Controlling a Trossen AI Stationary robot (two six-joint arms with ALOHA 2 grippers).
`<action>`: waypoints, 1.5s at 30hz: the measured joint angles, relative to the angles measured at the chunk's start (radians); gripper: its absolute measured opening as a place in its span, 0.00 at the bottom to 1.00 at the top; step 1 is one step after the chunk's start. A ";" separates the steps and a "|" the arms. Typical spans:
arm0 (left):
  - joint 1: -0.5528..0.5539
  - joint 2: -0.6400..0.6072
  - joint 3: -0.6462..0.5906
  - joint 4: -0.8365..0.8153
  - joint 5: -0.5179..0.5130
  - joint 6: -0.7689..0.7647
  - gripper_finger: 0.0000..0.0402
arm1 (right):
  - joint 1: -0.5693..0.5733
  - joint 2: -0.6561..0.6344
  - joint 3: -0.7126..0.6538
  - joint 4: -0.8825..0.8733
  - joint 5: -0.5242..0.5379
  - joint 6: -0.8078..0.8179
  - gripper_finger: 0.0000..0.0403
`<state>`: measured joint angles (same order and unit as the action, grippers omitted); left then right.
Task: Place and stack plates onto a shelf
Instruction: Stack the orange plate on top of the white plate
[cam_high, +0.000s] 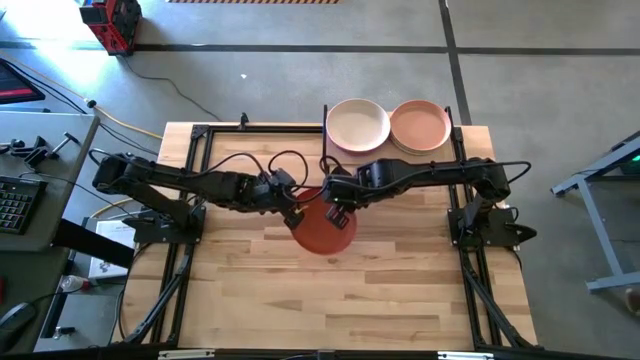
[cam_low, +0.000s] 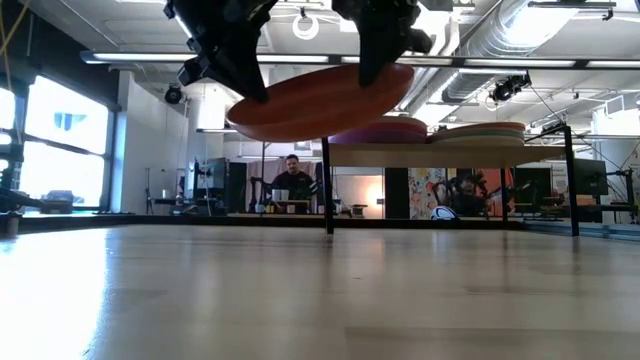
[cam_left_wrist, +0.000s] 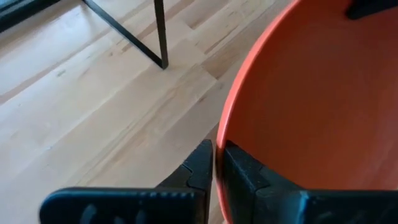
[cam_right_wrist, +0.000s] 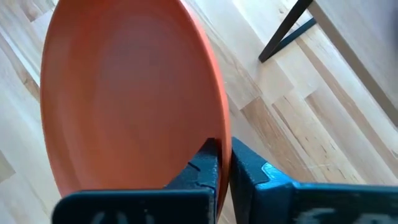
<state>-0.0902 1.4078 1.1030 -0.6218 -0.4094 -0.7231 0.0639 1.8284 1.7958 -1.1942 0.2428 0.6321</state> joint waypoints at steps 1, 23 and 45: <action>0.004 0.000 0.000 0.001 0.010 0.001 0.06 | -0.001 0.000 0.000 0.000 0.000 -0.001 0.01; 0.085 -0.073 -0.001 0.127 0.209 0.109 0.22 | -0.050 -0.015 0.000 -0.171 -0.034 -0.026 0.00; 0.196 -0.288 0.000 0.137 0.133 0.331 0.21 | -0.475 -0.209 0.002 -0.088 -0.244 -0.354 0.00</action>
<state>0.1054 1.1196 1.1027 -0.4847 -0.2764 -0.3925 -0.4108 1.6195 1.7980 -1.2817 -0.0011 0.2785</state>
